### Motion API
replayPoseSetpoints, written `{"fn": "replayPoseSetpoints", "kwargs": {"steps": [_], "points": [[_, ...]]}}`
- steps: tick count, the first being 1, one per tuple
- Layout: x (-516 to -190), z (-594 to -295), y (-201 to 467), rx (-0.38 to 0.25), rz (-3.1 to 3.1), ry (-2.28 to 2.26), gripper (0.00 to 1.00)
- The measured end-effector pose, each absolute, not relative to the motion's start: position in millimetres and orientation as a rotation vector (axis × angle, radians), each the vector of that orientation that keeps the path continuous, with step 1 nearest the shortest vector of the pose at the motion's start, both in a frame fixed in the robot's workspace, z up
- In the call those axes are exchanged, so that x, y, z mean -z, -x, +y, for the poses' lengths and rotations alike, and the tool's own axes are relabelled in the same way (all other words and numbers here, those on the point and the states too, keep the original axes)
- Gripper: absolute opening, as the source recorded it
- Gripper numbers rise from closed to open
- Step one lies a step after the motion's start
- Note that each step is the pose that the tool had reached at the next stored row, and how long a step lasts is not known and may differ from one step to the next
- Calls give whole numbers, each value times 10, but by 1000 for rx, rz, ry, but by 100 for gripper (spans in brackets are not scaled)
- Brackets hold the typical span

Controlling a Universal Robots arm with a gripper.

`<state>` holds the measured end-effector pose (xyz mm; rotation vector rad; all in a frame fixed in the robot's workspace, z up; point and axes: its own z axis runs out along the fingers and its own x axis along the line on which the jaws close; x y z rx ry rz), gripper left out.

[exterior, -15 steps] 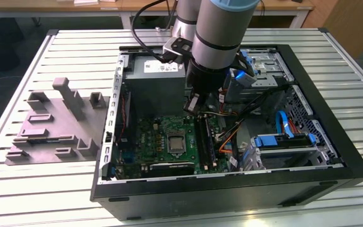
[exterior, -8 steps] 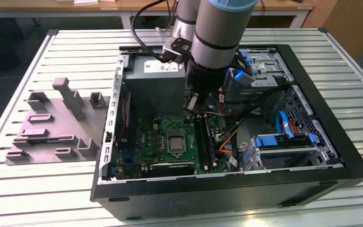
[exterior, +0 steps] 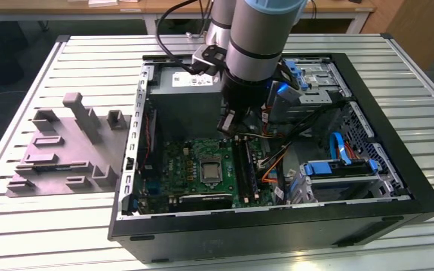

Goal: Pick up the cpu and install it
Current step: 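Install the first cpu locking lever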

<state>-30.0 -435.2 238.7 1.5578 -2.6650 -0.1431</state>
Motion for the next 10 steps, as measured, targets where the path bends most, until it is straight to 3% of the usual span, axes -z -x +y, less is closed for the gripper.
{"fn": "replayPoseSetpoints", "kwargs": {"steps": [10], "points": [[-2378,-4357,326,132,-2639,-1594,11]]}}
